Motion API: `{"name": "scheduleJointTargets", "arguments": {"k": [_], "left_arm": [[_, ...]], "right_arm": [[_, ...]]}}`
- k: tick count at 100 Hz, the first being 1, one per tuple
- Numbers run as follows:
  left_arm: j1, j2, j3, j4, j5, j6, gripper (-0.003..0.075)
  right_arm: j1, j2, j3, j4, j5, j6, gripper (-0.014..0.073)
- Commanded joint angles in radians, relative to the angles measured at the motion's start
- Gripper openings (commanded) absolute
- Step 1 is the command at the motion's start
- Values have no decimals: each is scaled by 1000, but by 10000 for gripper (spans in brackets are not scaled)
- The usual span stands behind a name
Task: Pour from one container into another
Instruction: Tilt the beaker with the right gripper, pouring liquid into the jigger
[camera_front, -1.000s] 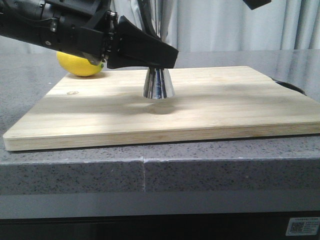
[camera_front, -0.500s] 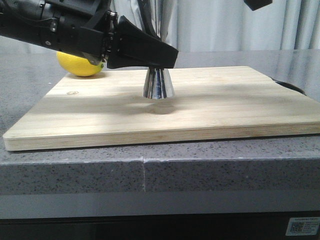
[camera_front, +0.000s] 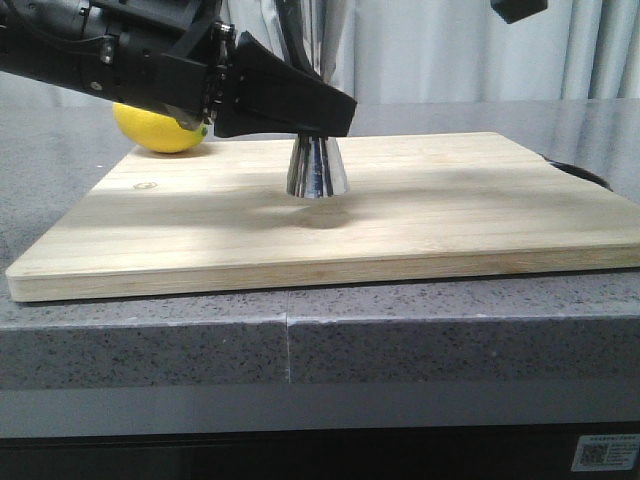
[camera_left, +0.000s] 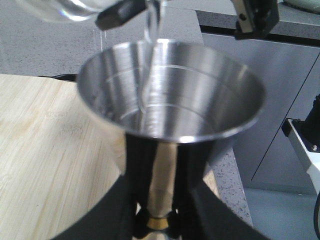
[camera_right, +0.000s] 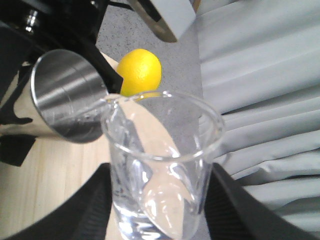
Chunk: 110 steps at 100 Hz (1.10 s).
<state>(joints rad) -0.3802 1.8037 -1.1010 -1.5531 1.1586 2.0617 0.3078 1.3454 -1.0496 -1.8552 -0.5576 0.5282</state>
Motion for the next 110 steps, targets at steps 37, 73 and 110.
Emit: {"name": "scheduleJointTargets", "arguments": {"k": [37, 73, 110], "left_arm": [[-9, -55, -32, -68, 95, -11, -12], [-9, -55, -32, -68, 94, -11, -12], [-9, -55, -32, -68, 94, -11, -12]], "right_arm": [[0, -28, -41, -3, 5, -65, 182], [1, -28, -41, -3, 5, -107, 182], [1, -28, -41, -3, 5, -158, 182]]}}
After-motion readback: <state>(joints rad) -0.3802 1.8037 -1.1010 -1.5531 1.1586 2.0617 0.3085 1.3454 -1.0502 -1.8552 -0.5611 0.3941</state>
